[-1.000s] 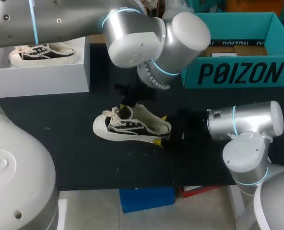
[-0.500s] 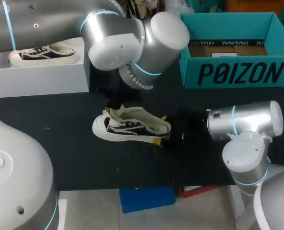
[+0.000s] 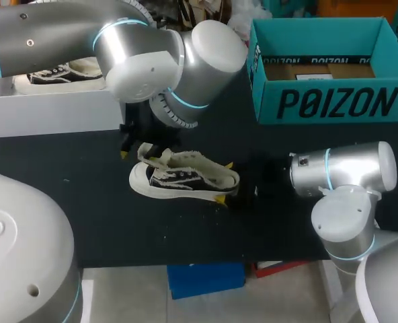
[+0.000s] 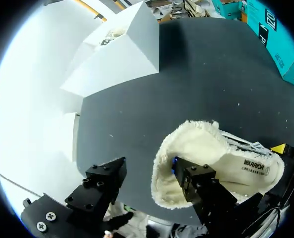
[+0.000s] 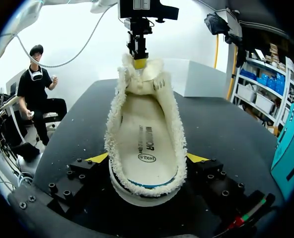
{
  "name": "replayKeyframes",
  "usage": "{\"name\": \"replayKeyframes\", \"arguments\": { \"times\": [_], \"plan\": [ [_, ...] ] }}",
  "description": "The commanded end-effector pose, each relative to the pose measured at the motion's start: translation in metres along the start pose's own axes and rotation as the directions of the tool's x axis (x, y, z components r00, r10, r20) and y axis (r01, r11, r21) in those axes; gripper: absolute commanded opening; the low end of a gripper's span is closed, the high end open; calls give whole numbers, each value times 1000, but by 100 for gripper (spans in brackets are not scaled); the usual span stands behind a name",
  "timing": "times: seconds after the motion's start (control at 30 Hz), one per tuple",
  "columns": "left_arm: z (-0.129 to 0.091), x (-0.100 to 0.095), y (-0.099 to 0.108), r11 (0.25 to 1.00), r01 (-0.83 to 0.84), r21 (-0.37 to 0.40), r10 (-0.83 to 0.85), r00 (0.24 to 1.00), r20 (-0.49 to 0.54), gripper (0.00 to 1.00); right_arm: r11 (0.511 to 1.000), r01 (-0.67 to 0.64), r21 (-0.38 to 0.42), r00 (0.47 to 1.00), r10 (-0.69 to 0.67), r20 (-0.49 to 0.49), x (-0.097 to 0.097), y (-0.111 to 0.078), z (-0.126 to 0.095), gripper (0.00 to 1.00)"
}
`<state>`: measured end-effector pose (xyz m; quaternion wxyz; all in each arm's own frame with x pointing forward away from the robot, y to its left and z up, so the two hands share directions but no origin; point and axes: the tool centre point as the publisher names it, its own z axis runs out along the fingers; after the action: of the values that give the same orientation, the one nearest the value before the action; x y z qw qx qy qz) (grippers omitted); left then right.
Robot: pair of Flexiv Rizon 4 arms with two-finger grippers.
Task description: Take the shoe out of the shoebox, open the shoe tongue, remove and reinsert the insole, then place the shoe into the shoebox
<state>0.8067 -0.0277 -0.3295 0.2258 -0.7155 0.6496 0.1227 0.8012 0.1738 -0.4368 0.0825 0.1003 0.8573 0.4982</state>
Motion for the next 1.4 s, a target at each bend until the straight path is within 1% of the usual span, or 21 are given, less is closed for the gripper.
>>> {"name": "replayKeyframes", "arguments": {
  "times": [0.03, 0.23, 0.4, 0.57, 0.67, 0.73, 0.8, 0.9, 1.0, 1.03, 1.07, 1.1, 1.17, 1.27, 1.3, 1.33, 1.37, 1.4],
  "plan": [
    [9, -12, 3, 1000, 4, 1, -4, 1000, -22, 100, 1000, -2, 2, 1000, 2, 2, 0, -3, 1, 0],
    [21, -20, 5, 1000, 18, -10, -18, 1000, -14, 100, 1000, -2, 2, 1000, 2, 2, 0, -3, 1, 0],
    [35, -25, 4, 999, 33, -29, -33, 999, -12, 100, 1000, -2, 2, 1000, 2, 2, 0, -3, 1, 0],
    [50, -27, 3, 998, 40, -56, -41, 999, -16, 100, 1000, -2, 2, 1000, 2, 2, 0, -3, 1, 0],
    [54, -28, 3, 997, 41, -65, -42, 999, -17, 100, 1000, -2, 2, 1000, 2, 2, 0, -3, 1, 0],
    [51, -30, 4, 997, 43, -65, -44, 999, -18, 100, 1000, -2, 2, 1000, 2, 2, 0, -3, 1, 0],
    [42, -34, 5, 998, 40, -43, -41, 999, -28, 100, 1000, -2, 2, 1000, 2, 2, 0, -3, 1, 0],
    [25, -42, 5, 1000, 11, -3, -11, 998, -62, 100, 1000, -2, 2, 1000, 2, 2, 0, -3, 1, 0],
    [1, -50, 4, 996, -68, 60, 75, 989, -124, 100, 1000, -2, 2, 1000, 2, 2, 0, -3, 1, 0],
    [-7, -53, 3, 992, -100, 79, 111, 982, -154, 85, 1000, -2, 2, 1000, 2, 2, 0, -3, 1, 0],
    [-14, -56, 0, 986, -135, 102, 151, 974, -171, 49, 1000, -2, 2, 1000, 2, 2, 0, -3, 1, 0],
    [-21, -57, -3, 976, -181, 125, 202, 963, -181, 34, 1000, -2, 2, 1000, 2, 2, 0, -3, 1, 0],
    [-34, -57, -11, 962, -210, 173, 242, 952, -188, 0, 1000, -2, 2, 1000, 2, 2, 0, -3, 1, 0],
    [-57, -55, -25, 888, -382, 256, 443, 859, -257, 0, 1000, -2, 2, 1000, 2, 2, 0, -3, 1, 0],
    [-64, -51, -28, 814, -497, 301, 572, 777, -263, 0, 1000, -2, 2, 1000, 2, 2, 0, -3, 1, 0],
    [-69, -45, -31, 713, -606, 352, 697, 669, -259, 0, 1000, -2, 2, 1000, 2, 2, 0, -3, 1, 0],
    [-73, -37, -36, 640, -666, 383, 766, 592, -251, 0, 1000, -2, 2, 1000, 2, 2, 0, -3, 1, 0],
    [-77, -28, -39, 534, -733, 421, 845, 481, -234, 0, 1000, -2, 2, 1000, 2, 2, 0, -3, 1, 0]
  ]
}}
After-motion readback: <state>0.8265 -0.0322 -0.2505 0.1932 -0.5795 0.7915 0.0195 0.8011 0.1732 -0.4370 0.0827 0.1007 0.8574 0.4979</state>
